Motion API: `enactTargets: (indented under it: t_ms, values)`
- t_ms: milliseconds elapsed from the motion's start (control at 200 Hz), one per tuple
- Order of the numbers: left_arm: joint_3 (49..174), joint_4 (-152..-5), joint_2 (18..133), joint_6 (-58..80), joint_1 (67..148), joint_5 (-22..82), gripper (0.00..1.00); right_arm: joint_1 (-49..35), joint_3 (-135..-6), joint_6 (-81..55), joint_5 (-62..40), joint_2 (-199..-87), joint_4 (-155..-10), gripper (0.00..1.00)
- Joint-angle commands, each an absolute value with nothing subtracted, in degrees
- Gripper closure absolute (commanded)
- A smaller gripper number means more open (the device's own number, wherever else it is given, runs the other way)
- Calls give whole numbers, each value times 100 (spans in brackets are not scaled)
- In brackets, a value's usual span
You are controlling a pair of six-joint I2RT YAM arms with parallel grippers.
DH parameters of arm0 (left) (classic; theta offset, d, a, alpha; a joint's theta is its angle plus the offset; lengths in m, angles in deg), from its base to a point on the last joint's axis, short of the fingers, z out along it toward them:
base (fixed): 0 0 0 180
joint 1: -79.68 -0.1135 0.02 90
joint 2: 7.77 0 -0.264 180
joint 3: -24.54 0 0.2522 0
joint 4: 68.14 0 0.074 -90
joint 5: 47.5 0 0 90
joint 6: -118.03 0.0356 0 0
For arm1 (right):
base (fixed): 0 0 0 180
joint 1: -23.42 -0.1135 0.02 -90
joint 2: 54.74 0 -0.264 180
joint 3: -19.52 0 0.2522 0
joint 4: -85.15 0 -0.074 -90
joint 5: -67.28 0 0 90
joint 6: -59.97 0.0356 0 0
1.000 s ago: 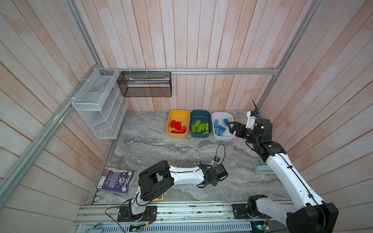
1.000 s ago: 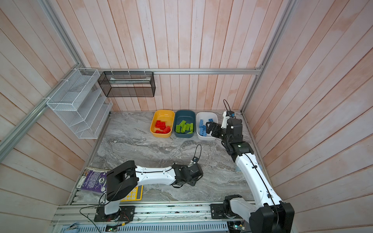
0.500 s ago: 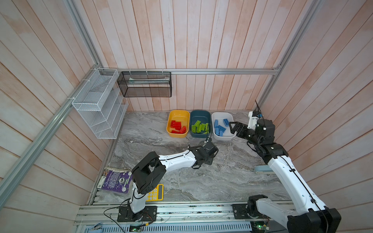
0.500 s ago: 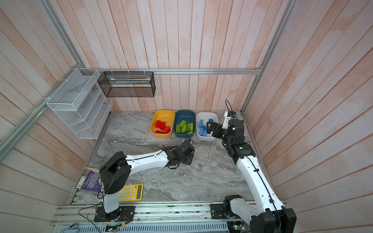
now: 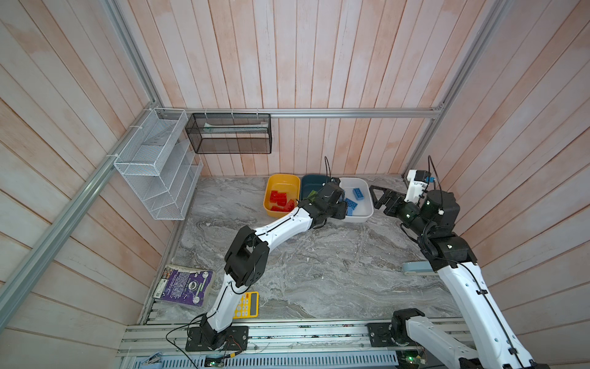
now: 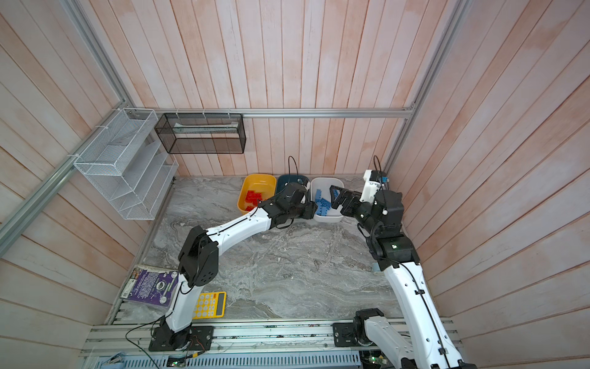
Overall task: Sort the legos into containers by color
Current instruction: Place the lego in the container.
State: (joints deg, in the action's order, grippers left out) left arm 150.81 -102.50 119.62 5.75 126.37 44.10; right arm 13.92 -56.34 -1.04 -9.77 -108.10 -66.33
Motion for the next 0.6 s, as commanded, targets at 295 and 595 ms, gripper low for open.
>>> enactTargets:
  t_ms: [295,595]
  values:
    - [17647,-10356,14003,933,12400,3390,36,1385,-5700,-50,-724,-10522,-6793,5]
    - [17805,-10019,14058,1193,12283,3138,17,1384,-5366,-32,-770,-10474,-6947,4]
